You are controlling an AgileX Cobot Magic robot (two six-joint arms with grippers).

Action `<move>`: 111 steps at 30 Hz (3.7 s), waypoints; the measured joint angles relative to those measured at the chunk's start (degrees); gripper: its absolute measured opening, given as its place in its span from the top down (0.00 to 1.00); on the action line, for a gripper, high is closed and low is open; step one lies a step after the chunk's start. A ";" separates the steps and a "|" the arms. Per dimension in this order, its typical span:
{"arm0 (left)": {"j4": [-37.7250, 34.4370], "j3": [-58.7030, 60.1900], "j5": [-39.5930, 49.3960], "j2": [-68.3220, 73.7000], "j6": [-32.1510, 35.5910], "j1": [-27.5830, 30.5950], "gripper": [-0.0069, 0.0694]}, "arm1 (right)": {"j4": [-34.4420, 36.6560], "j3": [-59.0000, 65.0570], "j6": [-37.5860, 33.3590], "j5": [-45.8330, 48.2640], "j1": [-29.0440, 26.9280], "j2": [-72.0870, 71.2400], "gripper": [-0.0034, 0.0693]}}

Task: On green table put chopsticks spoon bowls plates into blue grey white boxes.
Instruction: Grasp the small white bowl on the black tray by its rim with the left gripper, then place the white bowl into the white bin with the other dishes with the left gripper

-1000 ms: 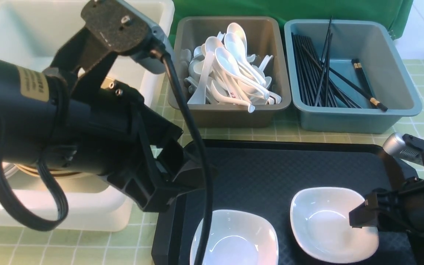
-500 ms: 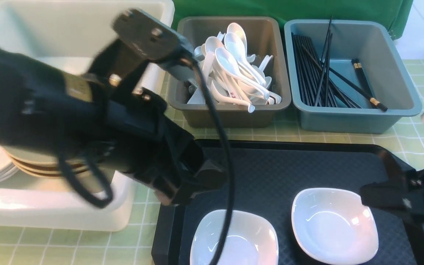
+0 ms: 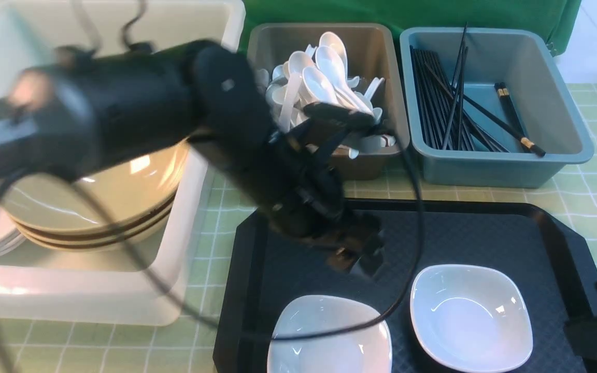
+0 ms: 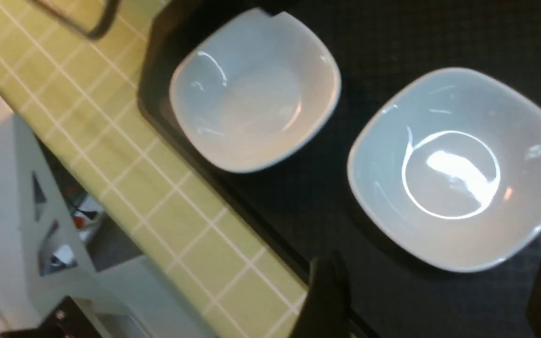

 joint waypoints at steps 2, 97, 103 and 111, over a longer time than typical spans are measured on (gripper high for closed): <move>0.00 -3.36 1.61 2.57 0.00 0.00 0.23 | -0.75 0.00 0.20 -0.07 1.57 -0.71 0.22; -8.74 13.06 -4.48 -9.11 -15.77 84.56 0.89 | 9.35 -47.38 -12.47 -6.93 41.73 44.31 0.92; -4.38 13.06 -5.65 -7.04 -16.64 82.27 0.88 | 9.35 -47.41 -12.41 -6.07 41.73 45.51 0.92; 3.99 12.88 -8.63 -7.04 -21.72 77.68 0.64 | 9.40 -47.41 -12.17 -3.70 41.73 47.67 0.92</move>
